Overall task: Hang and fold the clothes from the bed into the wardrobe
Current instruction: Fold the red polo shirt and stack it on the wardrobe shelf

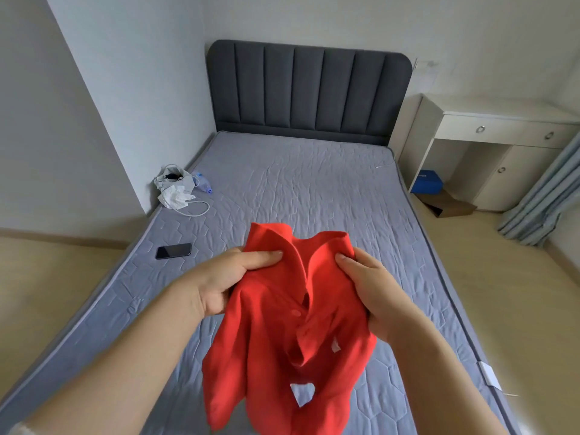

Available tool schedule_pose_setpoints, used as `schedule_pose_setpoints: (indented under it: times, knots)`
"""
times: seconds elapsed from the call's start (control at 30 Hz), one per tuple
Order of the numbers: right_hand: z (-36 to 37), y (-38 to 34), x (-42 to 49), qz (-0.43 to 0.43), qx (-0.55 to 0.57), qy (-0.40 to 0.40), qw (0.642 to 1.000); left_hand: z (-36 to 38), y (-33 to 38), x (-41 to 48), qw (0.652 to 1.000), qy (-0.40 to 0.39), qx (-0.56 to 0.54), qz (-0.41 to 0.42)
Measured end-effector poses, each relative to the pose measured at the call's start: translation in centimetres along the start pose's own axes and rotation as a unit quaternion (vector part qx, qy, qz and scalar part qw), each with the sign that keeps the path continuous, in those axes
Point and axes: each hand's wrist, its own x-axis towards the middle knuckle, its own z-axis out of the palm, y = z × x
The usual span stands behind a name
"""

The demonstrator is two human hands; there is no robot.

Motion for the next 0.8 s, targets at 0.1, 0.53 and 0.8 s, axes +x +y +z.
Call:
schedule_pose_setpoints:
  times: [0.1,0.53,0.8]
  knots:
    - [-1.2,1.6,0.9,0.07,-0.048,0.019,0.996,-0.6,-2.1,2.1,0.998,0.036,0.047,-0.02]
    - [-3.1,11.7,11.2,0.143,-0.353,0.09,0.92,-5.0,-8.7,14.5,0.913,0.182,0.358,-0.074]
    - [-3.8,7.3,28.6,-0.052,-0.248,0.203,0.946,-7.8,-1.8,31.2,0.814,0.24,0.523,0.073]
